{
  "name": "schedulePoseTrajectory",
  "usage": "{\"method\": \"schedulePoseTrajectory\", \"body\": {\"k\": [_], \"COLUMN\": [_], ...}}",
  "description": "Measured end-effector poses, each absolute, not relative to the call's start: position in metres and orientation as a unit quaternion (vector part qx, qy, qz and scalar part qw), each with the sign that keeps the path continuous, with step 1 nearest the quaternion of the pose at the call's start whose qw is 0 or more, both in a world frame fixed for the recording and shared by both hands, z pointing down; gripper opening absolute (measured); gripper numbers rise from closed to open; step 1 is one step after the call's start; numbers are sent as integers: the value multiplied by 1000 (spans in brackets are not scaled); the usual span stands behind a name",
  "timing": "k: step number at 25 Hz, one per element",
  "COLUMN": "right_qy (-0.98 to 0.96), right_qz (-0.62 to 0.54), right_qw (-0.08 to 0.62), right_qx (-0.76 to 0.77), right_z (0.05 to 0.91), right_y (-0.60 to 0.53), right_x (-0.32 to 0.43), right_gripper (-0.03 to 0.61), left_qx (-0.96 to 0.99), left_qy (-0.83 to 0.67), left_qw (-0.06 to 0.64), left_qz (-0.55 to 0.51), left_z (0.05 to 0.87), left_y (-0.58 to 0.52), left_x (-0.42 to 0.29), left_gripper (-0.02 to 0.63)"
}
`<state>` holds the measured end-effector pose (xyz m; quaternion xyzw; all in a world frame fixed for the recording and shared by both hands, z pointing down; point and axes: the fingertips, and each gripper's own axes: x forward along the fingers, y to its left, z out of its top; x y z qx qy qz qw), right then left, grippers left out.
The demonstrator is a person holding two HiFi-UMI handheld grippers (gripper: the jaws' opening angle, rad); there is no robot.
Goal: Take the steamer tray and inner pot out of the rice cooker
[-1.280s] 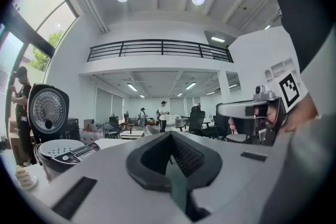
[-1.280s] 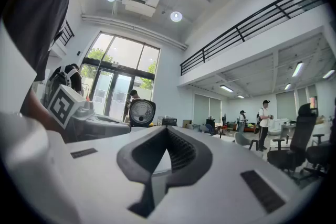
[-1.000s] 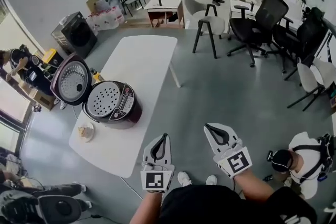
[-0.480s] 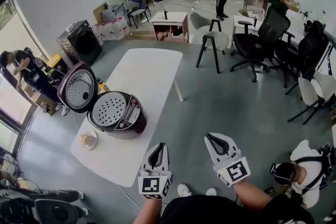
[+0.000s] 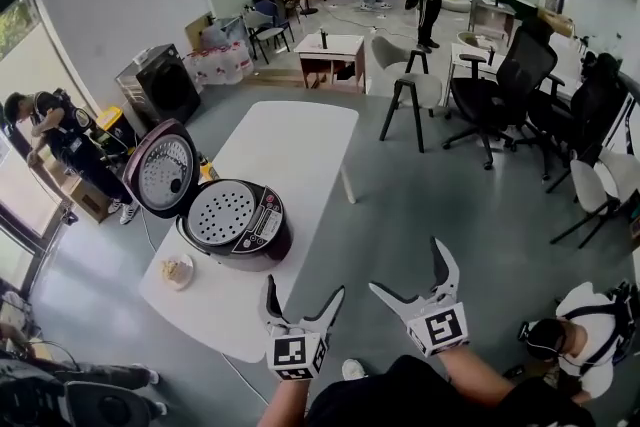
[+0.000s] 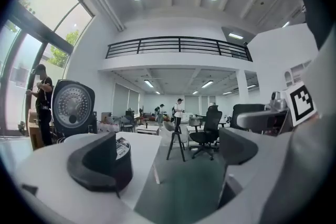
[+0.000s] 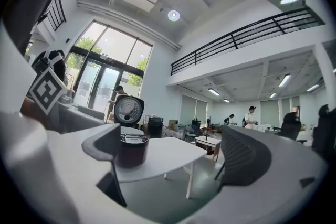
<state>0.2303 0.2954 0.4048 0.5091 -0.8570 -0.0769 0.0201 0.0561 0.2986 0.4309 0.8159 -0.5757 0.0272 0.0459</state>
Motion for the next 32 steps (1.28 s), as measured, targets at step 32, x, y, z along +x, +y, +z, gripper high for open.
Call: {"method": "schedulePoseTrajectory", "body": {"k": [32], "right_qy": [-946], "right_qz": [-67], "right_qw": [3], "right_qx": [318], "right_z": [402], "right_y": [61], "right_x": [166], "right_gripper": [592], "left_qx": [644], "left_qy": [-763], "left_qw": [53], "left_qz": [22], "left_z": [420], "left_y": [167], "left_x": [-13], "left_gripper": [546]}}
